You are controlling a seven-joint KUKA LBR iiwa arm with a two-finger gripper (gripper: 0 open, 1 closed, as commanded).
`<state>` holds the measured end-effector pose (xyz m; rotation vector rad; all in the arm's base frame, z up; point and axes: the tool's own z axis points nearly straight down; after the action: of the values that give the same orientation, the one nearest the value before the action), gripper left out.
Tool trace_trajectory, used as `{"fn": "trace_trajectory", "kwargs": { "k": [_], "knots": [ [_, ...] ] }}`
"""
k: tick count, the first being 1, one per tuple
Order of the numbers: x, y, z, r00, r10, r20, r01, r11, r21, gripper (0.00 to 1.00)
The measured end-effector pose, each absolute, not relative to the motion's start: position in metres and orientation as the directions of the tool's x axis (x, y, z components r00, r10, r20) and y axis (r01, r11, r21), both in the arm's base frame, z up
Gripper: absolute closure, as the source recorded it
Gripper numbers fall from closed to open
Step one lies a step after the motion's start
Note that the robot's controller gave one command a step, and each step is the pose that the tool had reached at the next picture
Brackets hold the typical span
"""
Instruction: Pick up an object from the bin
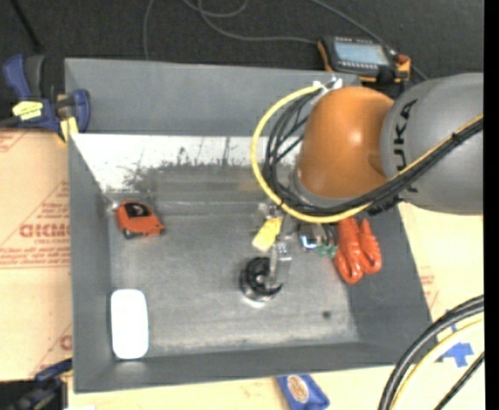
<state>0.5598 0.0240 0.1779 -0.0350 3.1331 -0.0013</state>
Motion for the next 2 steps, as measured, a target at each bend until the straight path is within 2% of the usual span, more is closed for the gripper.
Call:
{"fn": "trace_trajectory", "kwargs": {
  "k": [1,2],
  "knots": [
    [0.559,0.010,0.131,-0.988,-0.151,-0.004,-0.151,0.988,-0.001,0.00],
    [0.586,-0.002,0.096,-0.944,-0.329,-0.006,-0.329,0.944,-0.003,0.00]
  ]
}}
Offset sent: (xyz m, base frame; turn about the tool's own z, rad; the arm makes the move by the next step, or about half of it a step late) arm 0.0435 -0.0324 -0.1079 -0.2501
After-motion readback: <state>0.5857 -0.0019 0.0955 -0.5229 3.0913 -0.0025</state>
